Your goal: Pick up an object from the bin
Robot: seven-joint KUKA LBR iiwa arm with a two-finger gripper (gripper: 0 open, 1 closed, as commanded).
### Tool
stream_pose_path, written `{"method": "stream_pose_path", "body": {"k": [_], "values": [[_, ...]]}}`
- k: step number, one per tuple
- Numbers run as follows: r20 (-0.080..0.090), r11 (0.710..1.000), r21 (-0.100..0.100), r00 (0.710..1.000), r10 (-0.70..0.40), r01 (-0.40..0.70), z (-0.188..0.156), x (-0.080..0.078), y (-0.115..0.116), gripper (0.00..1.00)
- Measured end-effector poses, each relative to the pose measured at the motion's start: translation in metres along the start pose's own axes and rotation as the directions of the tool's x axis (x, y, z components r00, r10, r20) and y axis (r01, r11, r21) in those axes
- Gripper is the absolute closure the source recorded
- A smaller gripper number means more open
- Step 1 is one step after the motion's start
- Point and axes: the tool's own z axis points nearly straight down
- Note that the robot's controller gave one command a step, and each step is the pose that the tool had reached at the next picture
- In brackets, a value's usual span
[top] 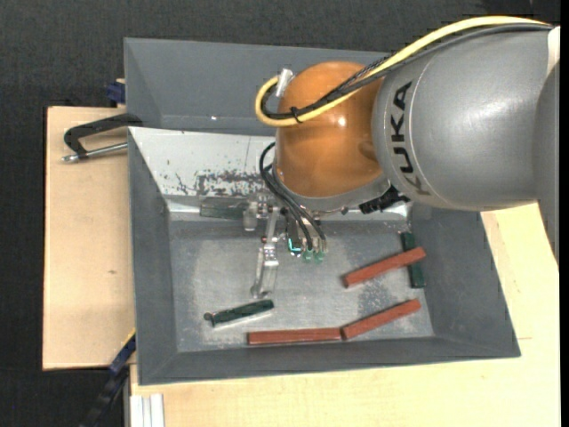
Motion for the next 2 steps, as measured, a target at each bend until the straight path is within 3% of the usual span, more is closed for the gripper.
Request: {"method": "stream_pose_path", "body": {"k": [1, 2], "values": [[0.005, 0.996, -0.001, 0.996, -0.088, 0.088, 0.032, 0.003, -0.012, 0.00], [0.004, 0.966, 0.001, 0.966, -0.258, 0.258, 0.091, 0.017, -0.027, 0.00]]}}
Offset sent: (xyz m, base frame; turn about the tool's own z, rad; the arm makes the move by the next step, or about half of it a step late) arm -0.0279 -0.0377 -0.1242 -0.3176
